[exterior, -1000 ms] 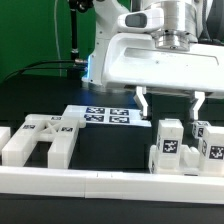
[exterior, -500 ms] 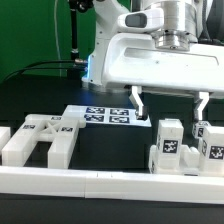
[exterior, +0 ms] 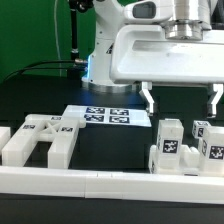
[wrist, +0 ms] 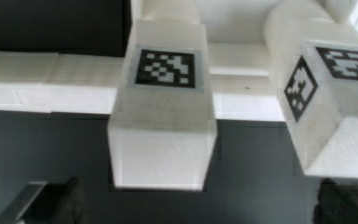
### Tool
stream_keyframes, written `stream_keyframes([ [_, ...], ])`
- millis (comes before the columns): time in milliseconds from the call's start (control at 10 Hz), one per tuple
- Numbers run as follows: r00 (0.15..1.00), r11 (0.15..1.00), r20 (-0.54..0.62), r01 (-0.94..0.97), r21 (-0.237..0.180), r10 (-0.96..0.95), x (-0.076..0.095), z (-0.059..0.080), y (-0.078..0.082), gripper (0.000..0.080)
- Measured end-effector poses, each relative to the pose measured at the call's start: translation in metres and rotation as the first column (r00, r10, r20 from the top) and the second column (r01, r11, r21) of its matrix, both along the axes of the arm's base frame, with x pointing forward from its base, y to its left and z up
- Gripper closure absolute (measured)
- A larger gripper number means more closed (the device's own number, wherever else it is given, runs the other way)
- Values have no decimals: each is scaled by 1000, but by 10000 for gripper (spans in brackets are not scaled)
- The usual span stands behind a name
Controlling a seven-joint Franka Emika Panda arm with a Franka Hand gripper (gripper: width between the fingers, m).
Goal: Assemble chair
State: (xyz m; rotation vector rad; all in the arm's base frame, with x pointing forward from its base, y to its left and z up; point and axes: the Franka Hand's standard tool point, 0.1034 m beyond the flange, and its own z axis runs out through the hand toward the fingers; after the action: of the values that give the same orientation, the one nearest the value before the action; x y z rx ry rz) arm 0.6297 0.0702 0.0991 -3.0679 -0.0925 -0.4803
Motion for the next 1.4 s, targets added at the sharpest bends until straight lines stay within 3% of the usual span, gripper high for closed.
stream_keyframes([
  [400,962,1000,-272,11,12,-7,0,2,-19,150],
  [800,958,999,-284,33,1,-31,5,-4,-22,164],
  [1000,958,999,-283,45,1,-43,5,-4,-22,528],
  [1100,958,999,-283,47,1,-45,5,-4,-22,525],
  [1400,902,944,-297,330,8,-313,5,-5,-21,525],
])
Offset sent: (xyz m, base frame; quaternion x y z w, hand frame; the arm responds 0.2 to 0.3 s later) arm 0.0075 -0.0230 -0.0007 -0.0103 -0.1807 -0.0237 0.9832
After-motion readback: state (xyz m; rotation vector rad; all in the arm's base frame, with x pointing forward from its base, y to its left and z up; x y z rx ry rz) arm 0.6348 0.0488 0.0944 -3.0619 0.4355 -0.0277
